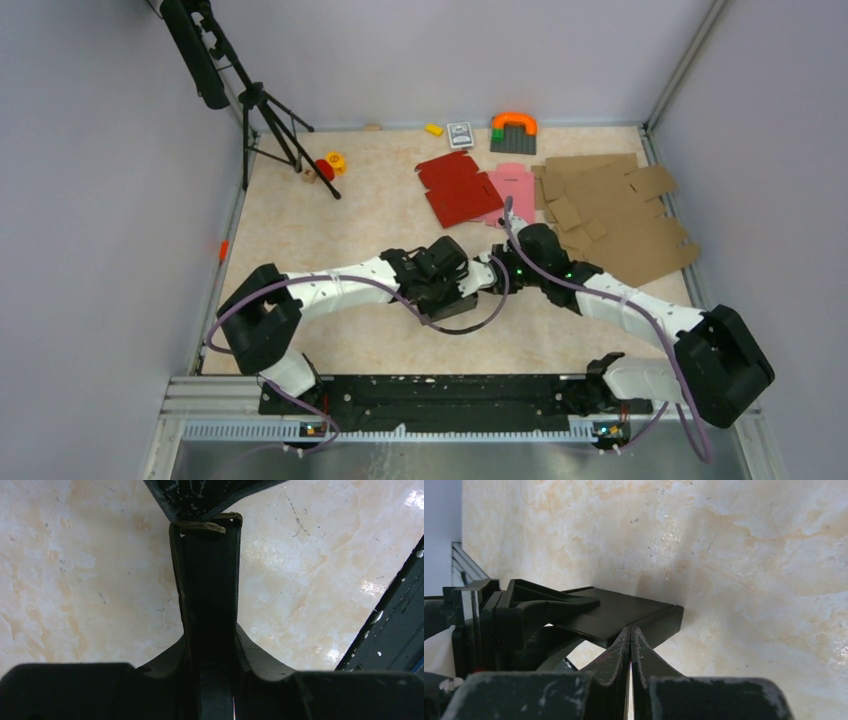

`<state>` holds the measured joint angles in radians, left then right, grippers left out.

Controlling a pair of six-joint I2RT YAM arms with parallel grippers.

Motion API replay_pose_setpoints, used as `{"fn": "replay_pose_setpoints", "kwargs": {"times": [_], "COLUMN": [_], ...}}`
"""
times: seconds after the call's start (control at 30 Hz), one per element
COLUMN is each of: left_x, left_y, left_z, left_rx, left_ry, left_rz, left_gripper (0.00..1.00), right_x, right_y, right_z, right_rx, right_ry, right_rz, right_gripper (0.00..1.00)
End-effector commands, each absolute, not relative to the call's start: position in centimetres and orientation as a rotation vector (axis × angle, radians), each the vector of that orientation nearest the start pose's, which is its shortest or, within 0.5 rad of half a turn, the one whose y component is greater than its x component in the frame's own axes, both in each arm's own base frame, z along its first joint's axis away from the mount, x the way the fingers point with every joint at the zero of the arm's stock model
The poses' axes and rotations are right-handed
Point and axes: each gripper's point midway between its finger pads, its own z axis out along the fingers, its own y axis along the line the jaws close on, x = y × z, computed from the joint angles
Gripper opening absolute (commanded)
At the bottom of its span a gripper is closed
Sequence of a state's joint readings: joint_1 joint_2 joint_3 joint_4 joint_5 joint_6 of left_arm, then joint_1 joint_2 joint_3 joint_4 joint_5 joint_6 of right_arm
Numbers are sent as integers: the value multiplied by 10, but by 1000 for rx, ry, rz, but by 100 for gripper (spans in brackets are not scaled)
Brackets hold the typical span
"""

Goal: Fold the paper box
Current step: Close the paper box at the center of the board.

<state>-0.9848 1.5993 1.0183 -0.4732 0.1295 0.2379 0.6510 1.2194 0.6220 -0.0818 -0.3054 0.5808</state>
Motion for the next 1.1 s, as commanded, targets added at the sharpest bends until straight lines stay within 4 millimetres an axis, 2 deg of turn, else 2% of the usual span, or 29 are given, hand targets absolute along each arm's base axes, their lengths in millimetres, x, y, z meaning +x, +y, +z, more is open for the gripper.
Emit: {"fn": "replay_pose_setpoints", "kwargs": {"times": [0.0,0.17,0.3,0.4,0.5,0.6,0.8,1.07], "left_x": [188,189,191,191,191,191,191,192], "left_y": [-338,-336,-333,-332,-332,-332,-333,-334], "left_z": [49,49,50,50,50,50,51,52], "left_rx": [1534,1532,1529,1528,1524,1529,1535,1538], "left_ry": [2072,2074,2084,2084,2078,2078,2079,2079], "left_rz": [-528,-517,-500,-500,-508,-515,-514,-512], "left_gripper": [27,27,27,27,27,27,28,29], "right_x": [186,193,201,204,206,207,205,200], "right_y": [308,297,274,262,257,253,256,259], "right_z": [188,180,167,167,170,170,176,157], "right_rx": [-401,-421,-474,-501,-502,-509,-512,-593], "right_ry": [2105,2175,2250,2231,2168,2131,2023,2058], "right_rz": [1496,1340,1099,999,981,967,1034,1036], "right_gripper": [0,0,0,0,0,13,19,30]}}
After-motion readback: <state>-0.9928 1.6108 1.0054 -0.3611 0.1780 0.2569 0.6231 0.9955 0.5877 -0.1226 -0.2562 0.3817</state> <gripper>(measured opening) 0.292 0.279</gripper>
